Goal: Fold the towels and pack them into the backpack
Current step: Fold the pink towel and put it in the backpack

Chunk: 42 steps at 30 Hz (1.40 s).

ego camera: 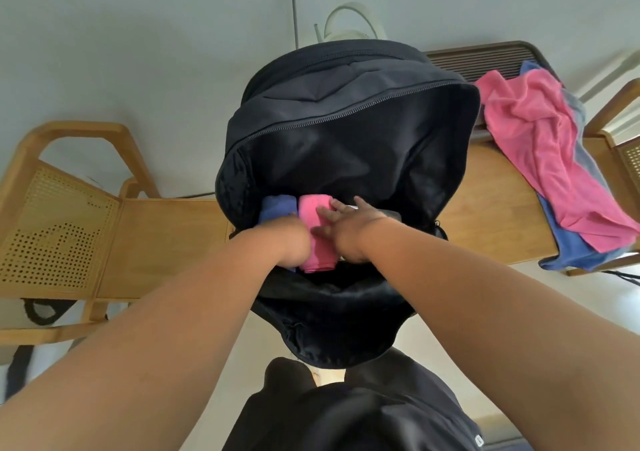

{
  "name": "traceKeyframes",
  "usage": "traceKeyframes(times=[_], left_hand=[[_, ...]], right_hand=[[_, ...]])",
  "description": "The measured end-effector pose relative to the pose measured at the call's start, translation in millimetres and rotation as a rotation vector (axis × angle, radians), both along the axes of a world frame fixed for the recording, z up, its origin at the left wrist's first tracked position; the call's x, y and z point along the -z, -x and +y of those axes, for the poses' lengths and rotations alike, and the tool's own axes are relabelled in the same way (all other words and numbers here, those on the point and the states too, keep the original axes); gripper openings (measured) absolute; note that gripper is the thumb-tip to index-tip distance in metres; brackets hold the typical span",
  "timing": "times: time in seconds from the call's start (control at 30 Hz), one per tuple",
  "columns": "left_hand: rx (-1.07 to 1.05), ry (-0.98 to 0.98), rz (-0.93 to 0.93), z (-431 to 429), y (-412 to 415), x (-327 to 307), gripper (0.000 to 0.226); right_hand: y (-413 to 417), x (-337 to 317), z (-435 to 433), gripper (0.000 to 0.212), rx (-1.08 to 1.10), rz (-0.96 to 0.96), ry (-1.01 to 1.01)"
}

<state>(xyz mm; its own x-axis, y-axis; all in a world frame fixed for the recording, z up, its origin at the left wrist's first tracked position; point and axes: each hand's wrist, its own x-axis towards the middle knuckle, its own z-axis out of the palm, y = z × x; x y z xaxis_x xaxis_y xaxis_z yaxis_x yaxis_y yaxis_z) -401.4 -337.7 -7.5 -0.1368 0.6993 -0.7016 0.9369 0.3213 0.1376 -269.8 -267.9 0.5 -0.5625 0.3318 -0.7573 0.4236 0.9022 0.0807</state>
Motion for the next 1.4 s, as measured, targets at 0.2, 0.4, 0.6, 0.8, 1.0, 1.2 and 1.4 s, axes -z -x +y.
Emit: traceKeyframes(times=[0.2, 0.4, 0.6, 0.8, 1.0, 1.2, 1.4], left_hand=[[-0.093, -0.387, -0.187, -6.9, -17.0, -50.6, 0.026], [-0.074, -0.491, -0.232, 10.4, -69.8, -105.3, 0.028], [-0.065, -0.567, -0.306, 30.8, -145.5, -148.8, 0.030], [-0.004, -0.576, -0.211, 83.1, -244.0, -151.7, 0.017], [-0.112, -0.520, -0.244, 134.5, -319.6, -132.2, 0.024], [-0.030, -0.458, -0.186, 178.4, -358.1, -93.8, 0.052], [0.035, -0.445, -0.183, 236.9, -381.5, -47.6, 0.062]], right_hand=[[-36.2, -56.2, -7.0, 0.057, 0.350, 0.418, 0.135], [-103.1, -92.4, -5.4, 0.036, 0.686, 0.859, 0.190], [-190.0, -136.5, 34.6, 0.030, 0.649, 0.849, 0.211], [-312.9, -131.7, 92.3, 0.029, 0.753, 0.928, 0.041], [-408.8, -95.4, 141.0, 0.036, 0.848, 0.846, -0.003], [-447.7, -57.8, 178.3, 0.051, 0.921, 0.739, -0.080], [-465.0, -17.9, 212.5, 0.051, 0.971, 0.517, -0.052]])
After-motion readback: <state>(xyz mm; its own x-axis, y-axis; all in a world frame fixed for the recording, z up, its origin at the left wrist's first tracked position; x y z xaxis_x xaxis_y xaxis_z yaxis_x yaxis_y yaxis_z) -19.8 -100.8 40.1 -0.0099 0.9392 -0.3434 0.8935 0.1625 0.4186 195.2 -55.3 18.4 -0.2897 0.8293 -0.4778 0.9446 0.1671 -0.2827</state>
